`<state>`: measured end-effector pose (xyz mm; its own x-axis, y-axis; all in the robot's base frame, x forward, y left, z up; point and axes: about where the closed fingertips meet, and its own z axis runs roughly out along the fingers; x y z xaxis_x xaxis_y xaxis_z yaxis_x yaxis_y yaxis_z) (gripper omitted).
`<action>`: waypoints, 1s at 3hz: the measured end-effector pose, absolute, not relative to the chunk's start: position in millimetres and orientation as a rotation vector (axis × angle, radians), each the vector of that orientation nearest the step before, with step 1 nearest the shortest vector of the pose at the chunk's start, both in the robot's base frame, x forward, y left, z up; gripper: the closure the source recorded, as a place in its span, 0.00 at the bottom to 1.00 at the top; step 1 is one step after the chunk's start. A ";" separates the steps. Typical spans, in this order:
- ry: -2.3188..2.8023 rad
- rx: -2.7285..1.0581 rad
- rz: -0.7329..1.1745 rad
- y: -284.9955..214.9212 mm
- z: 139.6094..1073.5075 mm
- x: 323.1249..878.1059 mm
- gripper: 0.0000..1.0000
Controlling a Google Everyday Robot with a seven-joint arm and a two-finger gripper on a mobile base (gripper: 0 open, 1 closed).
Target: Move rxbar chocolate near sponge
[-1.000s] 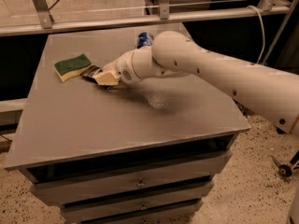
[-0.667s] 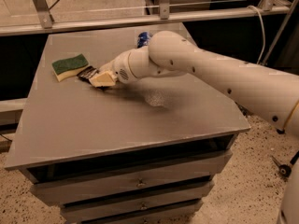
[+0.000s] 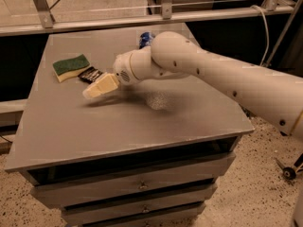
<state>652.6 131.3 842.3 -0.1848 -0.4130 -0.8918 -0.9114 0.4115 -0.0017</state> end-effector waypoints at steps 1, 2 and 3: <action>1.759 -1.145 0.690 102.8 856.9 634.2 0.00; 1.737 -1.140 0.662 54.8 877.7 604.9 0.00; 1.597 -1.192 0.716 13.1 926.2 531.3 0.00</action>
Offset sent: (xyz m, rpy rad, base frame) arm -0.1252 -0.2114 0.0921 0.0034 -0.1389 -0.0497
